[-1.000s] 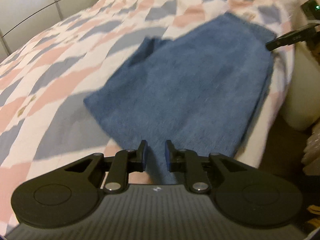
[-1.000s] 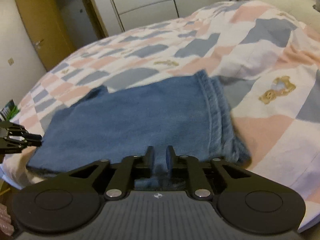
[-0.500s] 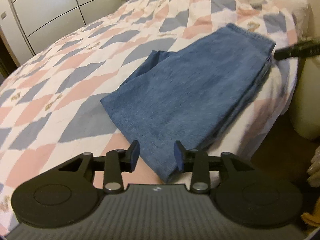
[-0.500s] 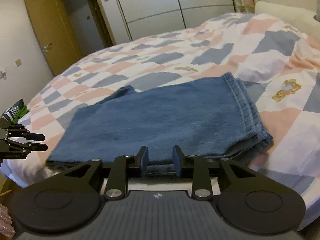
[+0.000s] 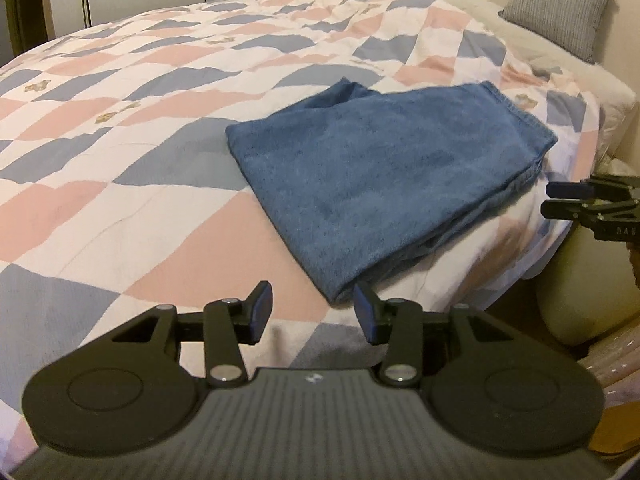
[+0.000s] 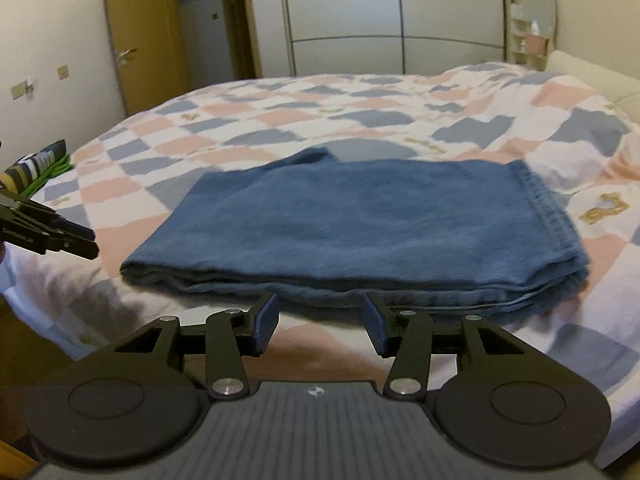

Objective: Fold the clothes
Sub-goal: 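Release the jeans and raise both grippers above the folded jeans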

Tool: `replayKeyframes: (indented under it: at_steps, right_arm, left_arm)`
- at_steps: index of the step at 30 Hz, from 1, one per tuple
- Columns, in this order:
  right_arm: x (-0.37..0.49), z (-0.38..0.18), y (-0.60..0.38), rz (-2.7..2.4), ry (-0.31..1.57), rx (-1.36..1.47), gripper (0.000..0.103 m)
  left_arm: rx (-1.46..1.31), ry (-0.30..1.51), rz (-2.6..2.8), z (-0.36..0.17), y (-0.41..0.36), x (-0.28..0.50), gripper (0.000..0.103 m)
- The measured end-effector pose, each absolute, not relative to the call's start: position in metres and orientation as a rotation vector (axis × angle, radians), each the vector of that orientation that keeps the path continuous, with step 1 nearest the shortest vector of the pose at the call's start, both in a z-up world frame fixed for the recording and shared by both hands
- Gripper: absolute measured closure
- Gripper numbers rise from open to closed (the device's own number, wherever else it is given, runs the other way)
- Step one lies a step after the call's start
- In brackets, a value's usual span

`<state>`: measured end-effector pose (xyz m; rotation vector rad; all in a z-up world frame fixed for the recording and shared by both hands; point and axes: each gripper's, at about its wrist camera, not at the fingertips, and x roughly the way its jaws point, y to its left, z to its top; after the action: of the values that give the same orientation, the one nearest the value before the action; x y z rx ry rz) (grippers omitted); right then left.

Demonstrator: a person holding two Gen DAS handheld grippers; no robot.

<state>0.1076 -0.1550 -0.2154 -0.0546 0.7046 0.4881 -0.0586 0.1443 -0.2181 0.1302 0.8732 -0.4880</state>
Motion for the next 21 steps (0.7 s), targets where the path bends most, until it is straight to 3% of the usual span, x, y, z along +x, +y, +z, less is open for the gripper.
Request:
replayKeyframes:
  at_steps: [15,21]
  right_arm:
    - [0.104,-0.218,-0.144,0.445,0.755,-0.127,0.045]
    - [0.087,-0.207,-0.148,0.440,0.694,-0.121,0.042]
  left_arm:
    - [0.151,0.846,-0.485,-0.210,0.124,-0.084,0.060]
    - [0.127,0.829,-0.467,-0.200,0.128,-0.095,0.051]
